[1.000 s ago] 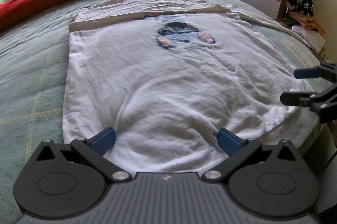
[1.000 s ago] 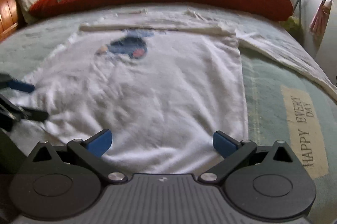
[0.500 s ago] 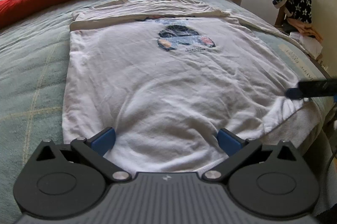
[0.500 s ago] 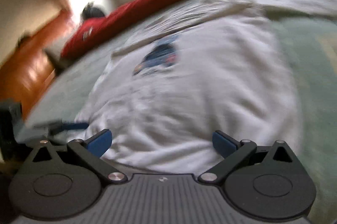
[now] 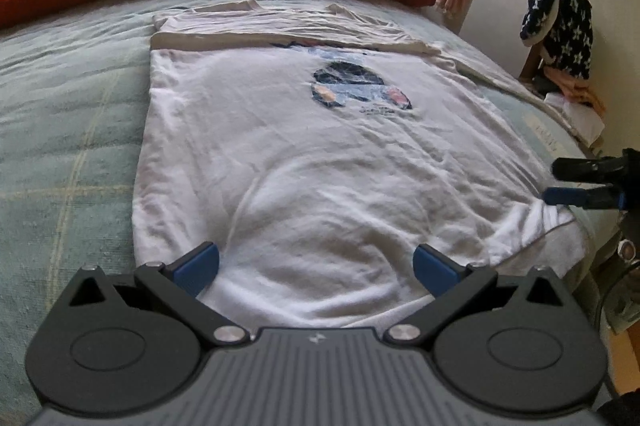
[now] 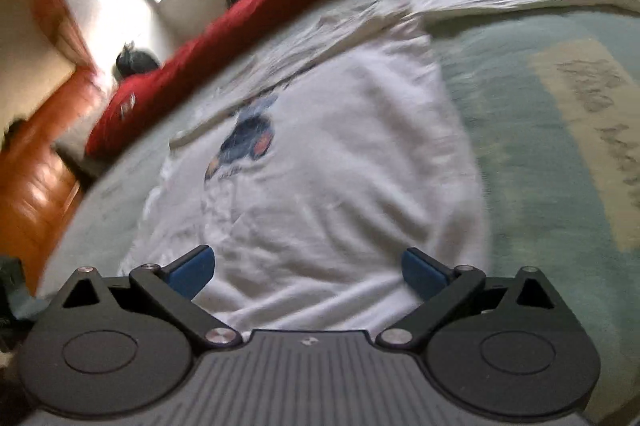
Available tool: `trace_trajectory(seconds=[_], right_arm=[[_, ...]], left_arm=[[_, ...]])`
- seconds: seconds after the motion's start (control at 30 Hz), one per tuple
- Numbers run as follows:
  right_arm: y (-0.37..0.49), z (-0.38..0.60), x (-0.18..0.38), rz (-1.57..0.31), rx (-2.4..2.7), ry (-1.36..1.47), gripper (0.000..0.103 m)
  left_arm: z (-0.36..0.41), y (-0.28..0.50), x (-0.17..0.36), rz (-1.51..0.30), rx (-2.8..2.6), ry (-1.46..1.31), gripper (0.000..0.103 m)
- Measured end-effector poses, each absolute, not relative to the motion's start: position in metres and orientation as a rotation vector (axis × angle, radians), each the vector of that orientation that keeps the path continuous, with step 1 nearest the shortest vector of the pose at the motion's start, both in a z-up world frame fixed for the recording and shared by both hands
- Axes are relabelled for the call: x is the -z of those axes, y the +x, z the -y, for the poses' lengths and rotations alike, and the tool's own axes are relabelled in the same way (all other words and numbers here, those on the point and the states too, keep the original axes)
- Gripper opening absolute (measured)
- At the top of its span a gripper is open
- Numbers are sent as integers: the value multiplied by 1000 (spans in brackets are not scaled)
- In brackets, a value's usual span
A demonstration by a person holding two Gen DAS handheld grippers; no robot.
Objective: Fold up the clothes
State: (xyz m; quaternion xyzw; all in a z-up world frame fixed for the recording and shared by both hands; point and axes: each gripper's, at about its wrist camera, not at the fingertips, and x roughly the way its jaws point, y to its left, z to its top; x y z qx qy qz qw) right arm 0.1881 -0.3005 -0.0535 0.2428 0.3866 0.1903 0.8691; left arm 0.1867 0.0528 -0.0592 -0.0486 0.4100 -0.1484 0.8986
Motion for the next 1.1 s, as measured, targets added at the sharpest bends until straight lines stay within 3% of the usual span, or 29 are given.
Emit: trace_trajectory(seconds=[0.23,0.5,0.77,0.87,1.1], right_arm=[[187,297,51,-794,-436,478,103],[189,311,51,-777,-409,505,103],[300,304,34,-794,-428,475,103],[333,307,52,-862,-413,498,103],[341,329,47,-822,-262,437,103]], left_arm=[[-30,185,35,-774,442,-101,102],[-54,180,60,-858,387,-186,102],[-55,176,40,-839,344,-154,102],[-54,177,38,-838,348,-139,102],[-52,184,40,-845,345,-125,102]])
